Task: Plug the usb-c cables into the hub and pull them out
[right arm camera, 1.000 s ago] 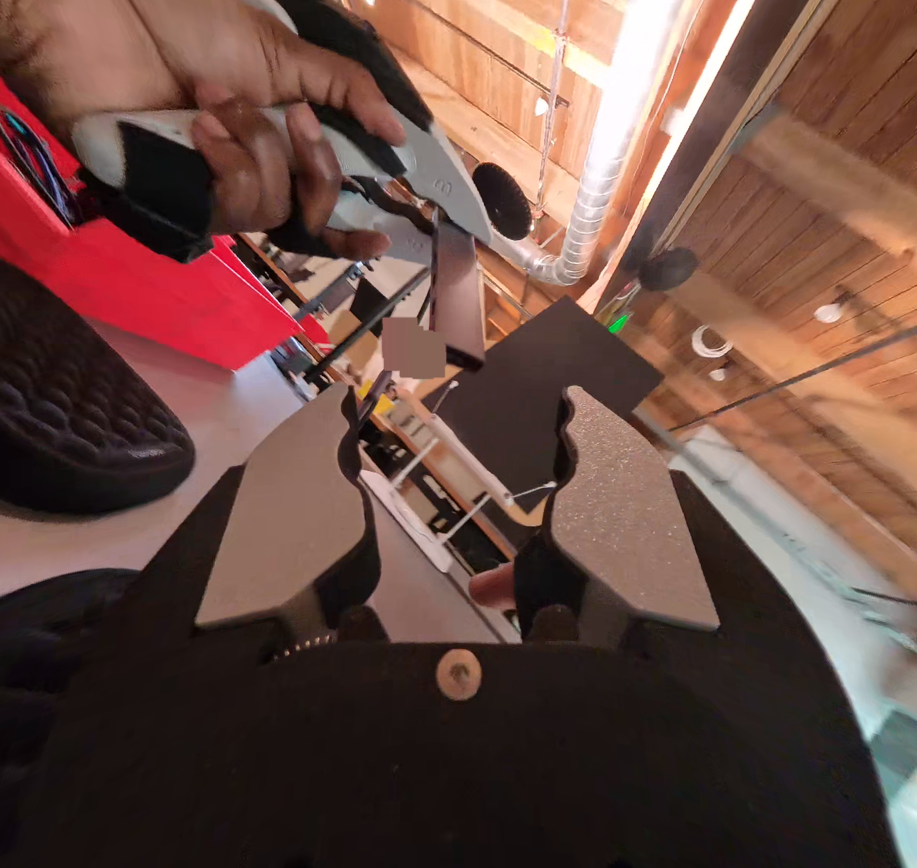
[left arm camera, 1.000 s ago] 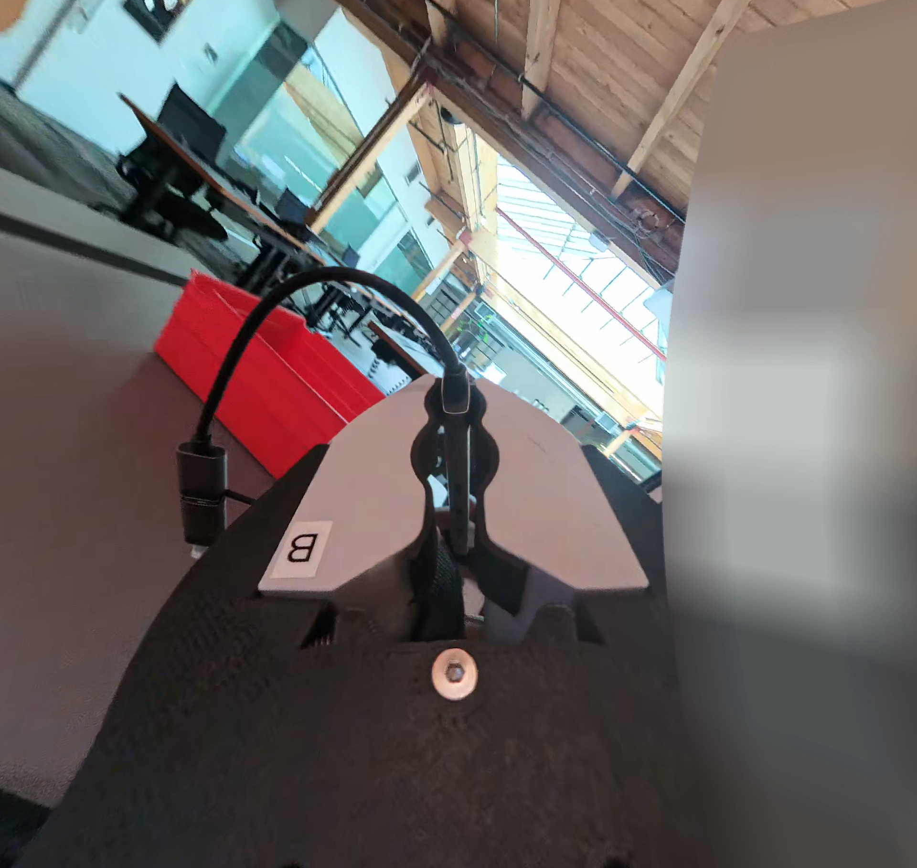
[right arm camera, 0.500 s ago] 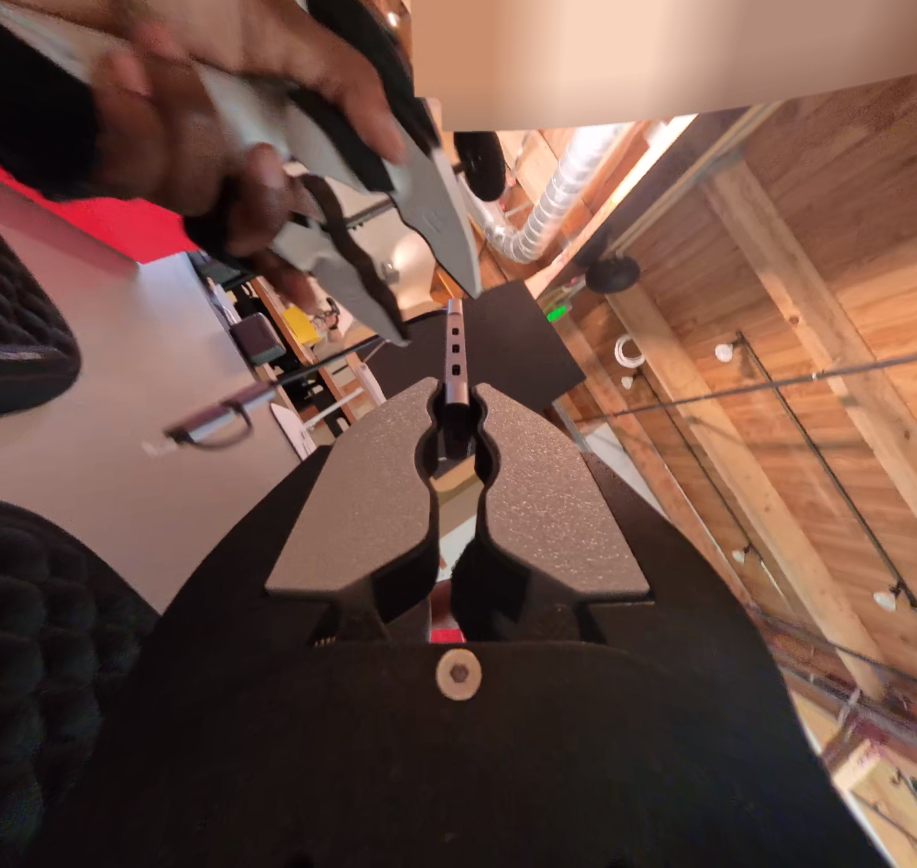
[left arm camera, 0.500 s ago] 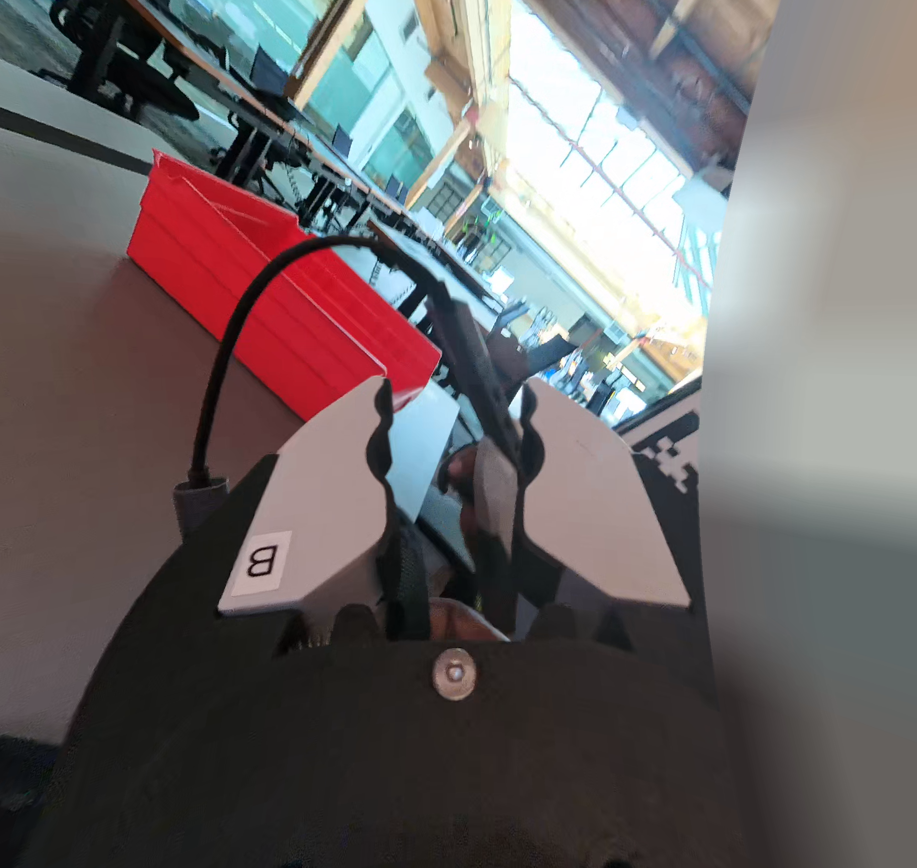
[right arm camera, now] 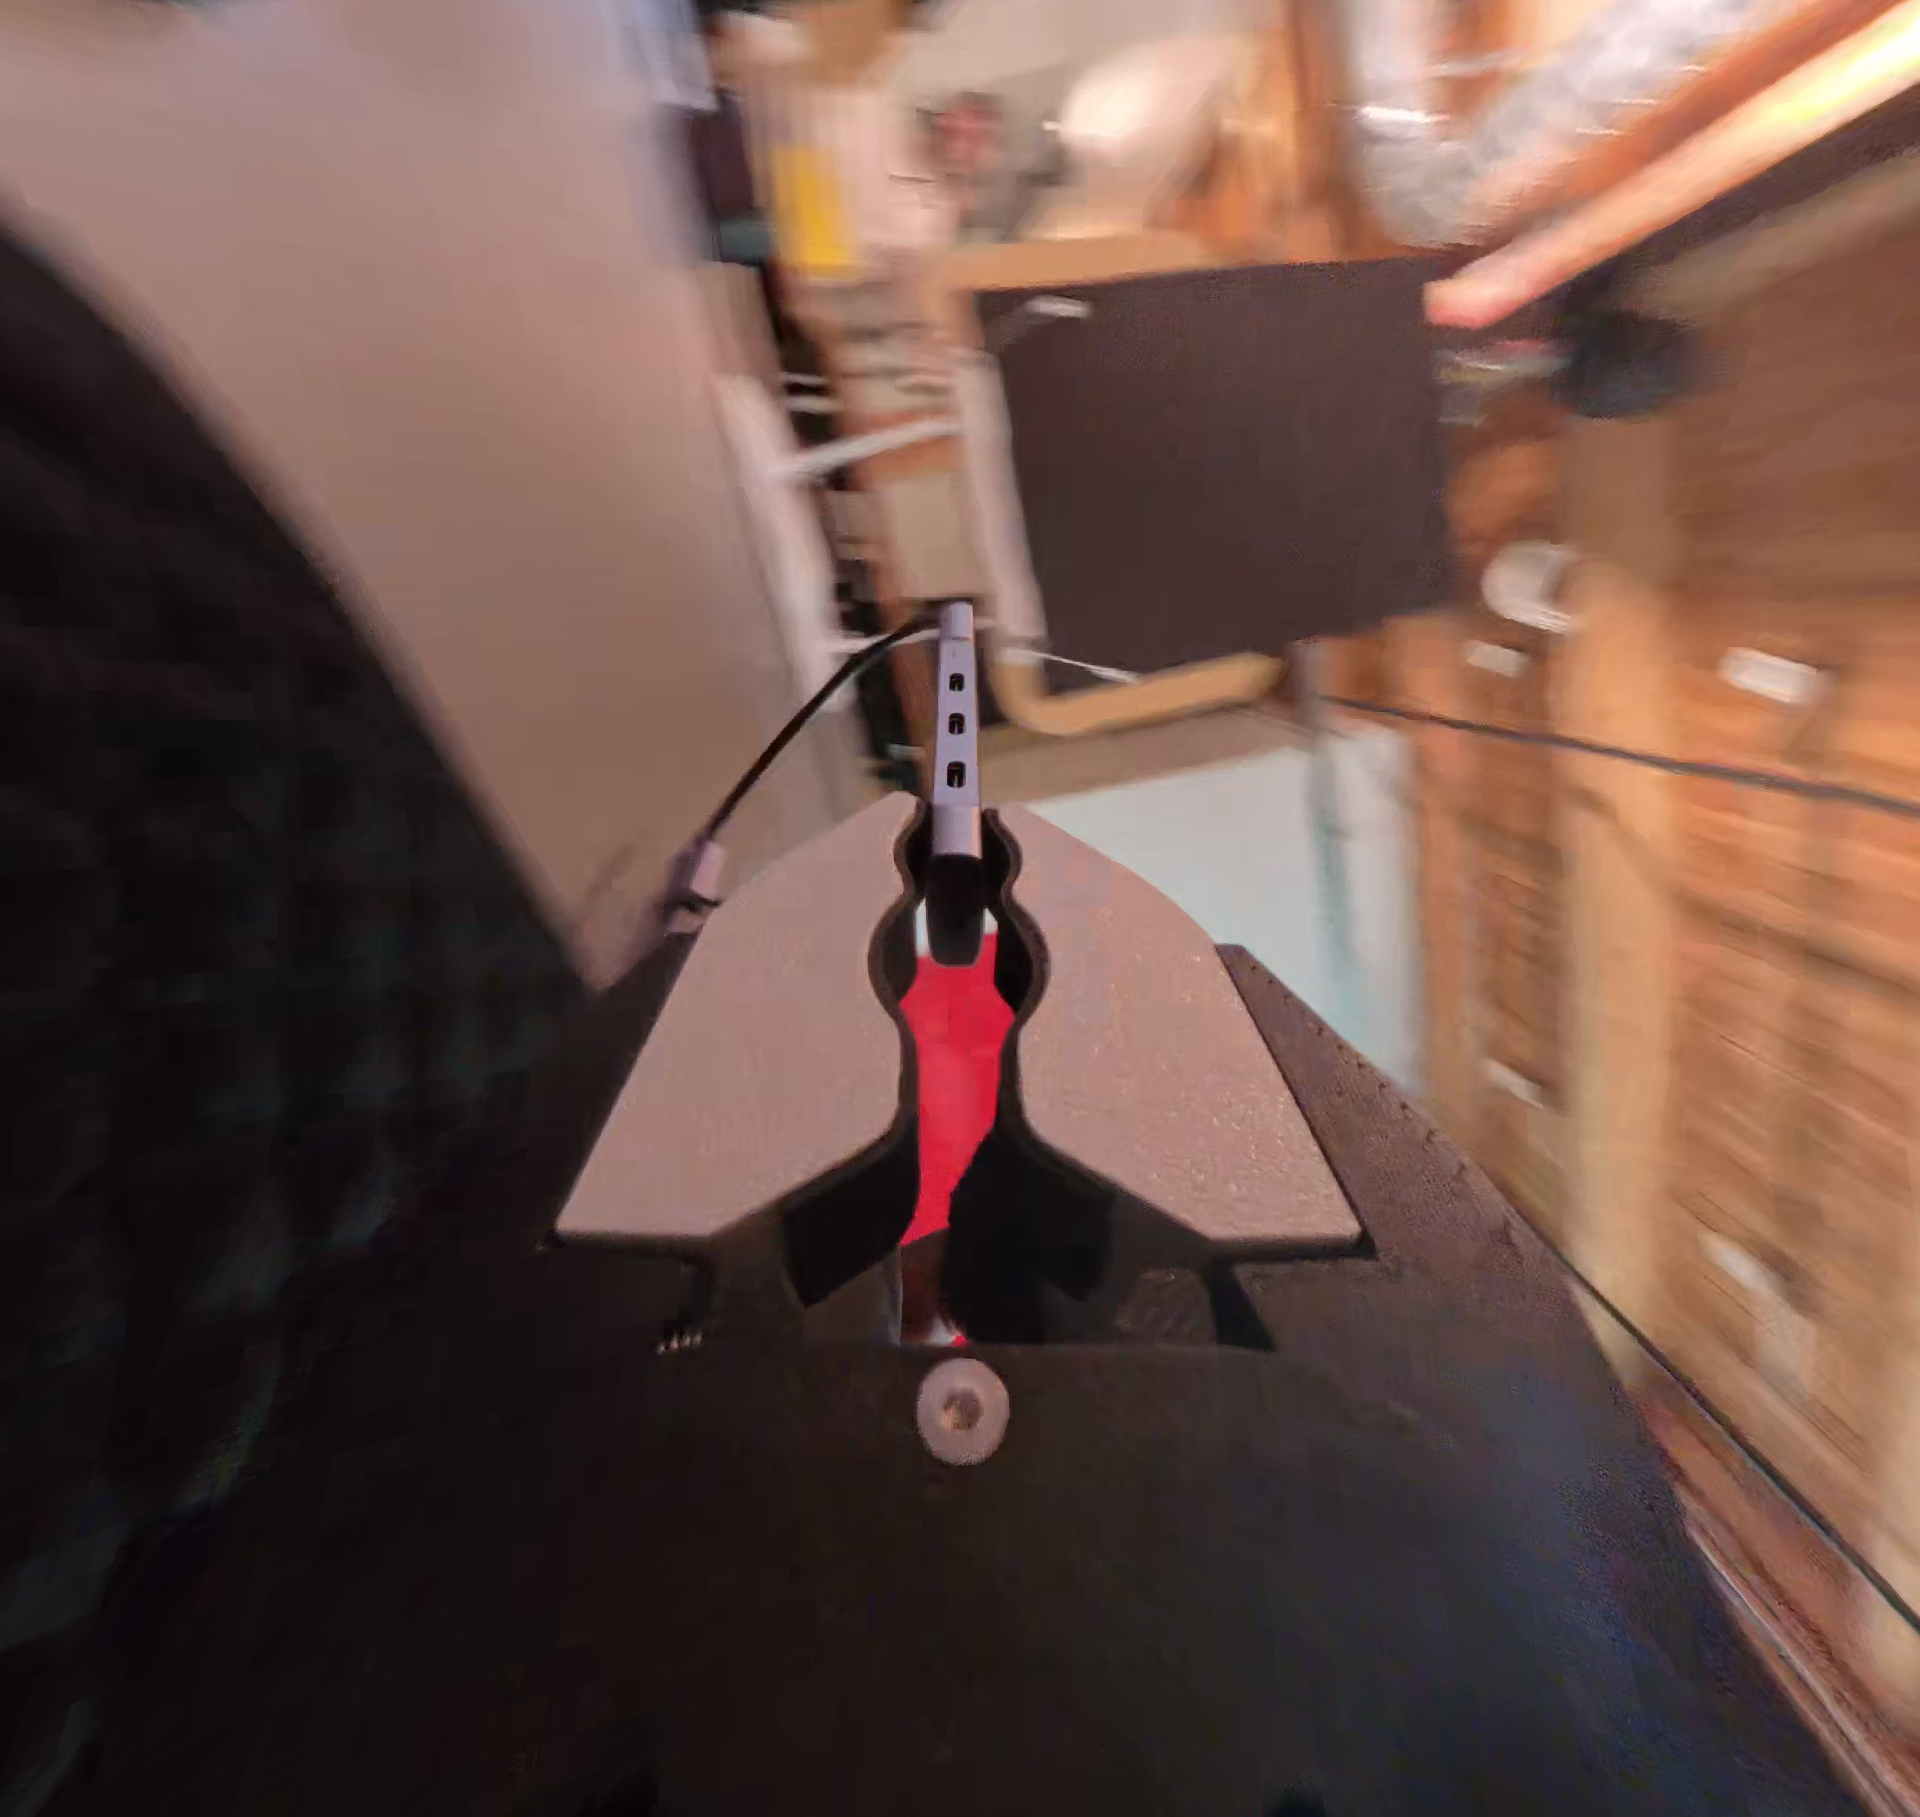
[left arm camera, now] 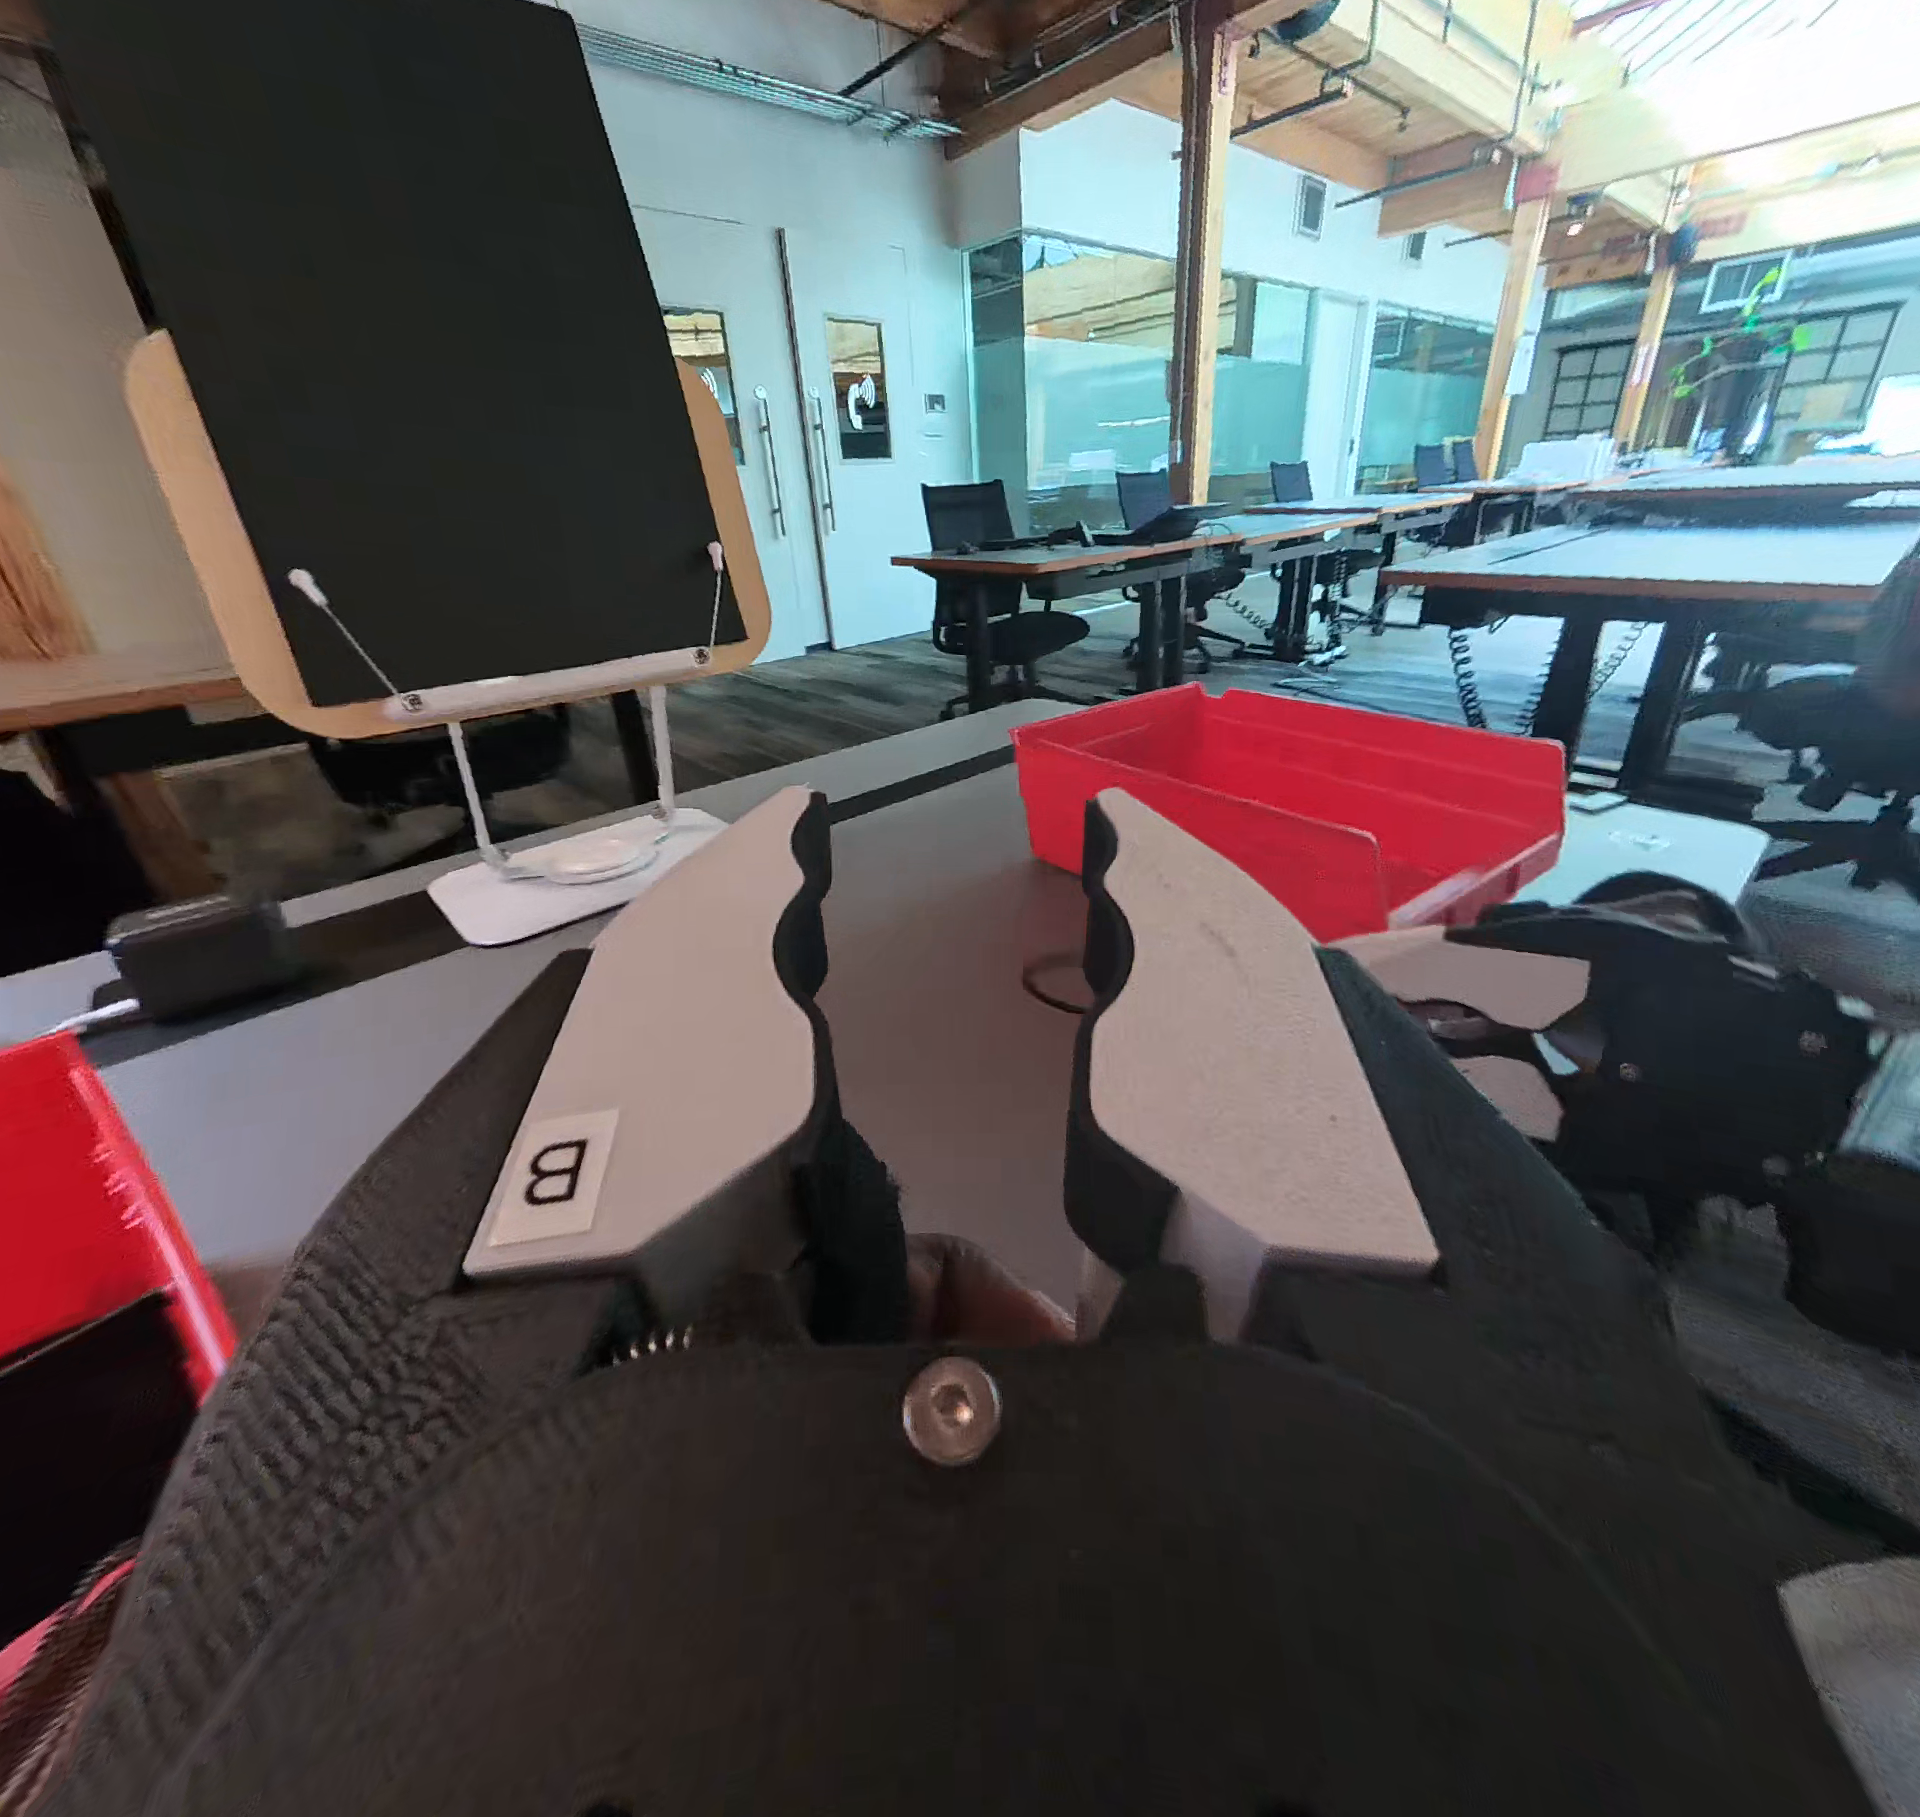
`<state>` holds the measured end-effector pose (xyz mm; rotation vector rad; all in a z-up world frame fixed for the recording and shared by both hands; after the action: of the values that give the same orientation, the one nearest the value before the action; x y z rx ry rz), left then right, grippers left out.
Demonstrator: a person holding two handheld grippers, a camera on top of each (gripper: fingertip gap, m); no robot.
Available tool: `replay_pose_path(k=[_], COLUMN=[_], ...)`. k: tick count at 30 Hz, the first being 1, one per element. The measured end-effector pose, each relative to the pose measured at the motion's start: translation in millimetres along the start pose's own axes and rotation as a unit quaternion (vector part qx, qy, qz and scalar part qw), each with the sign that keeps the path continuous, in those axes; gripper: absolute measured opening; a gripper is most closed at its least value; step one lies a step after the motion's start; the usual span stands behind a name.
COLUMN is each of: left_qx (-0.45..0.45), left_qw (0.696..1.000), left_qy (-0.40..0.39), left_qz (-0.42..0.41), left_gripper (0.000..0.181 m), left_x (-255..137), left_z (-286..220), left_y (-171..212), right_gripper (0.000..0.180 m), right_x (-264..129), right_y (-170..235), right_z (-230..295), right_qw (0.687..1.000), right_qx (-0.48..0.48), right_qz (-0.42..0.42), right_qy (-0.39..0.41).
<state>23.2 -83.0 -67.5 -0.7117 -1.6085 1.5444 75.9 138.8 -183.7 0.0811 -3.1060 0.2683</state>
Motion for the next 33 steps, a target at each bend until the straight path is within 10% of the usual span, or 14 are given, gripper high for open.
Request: replay_pose_path(k=[4, 15, 33], left_qx=[0.025, 0.045, 0.079], left_qw=[0.999, 0.998, 0.995], left_qy=[-0.008, -0.026, -0.028], left_qz=[0.024, 0.039, 0.058], left_gripper=[0.046, 0.044, 0.044], left_x=[-6.6, -15.7, -26.0], left_z=[6.2, 15.9, 20.2], left_y=[5.5, 9.2, 8.8], right_gripper=[0.008, 0.018, 0.073], right_x=[-4.1, -27.8, -50.0], right_y=[5.2, 5.8, 3.9], right_z=[21.6, 20.2, -15.9], right_qw=[0.978, 0.933, 0.845], right_qx=[0.054, 0.093, 0.355], right_qz=[0.039, 0.068, -0.036], right_qy=[-0.195, -0.34, -0.399])
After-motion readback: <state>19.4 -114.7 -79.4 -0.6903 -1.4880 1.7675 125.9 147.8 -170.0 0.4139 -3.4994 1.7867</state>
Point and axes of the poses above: each gripper's, where its closed fingertips meet, x out along the fingers, y out of its underside, z = x × y across the jaws, the point moved 6 cm from there along -x, back along the fingers, and after that the axes turned 1 degree about -x, right-handed, at the moved point
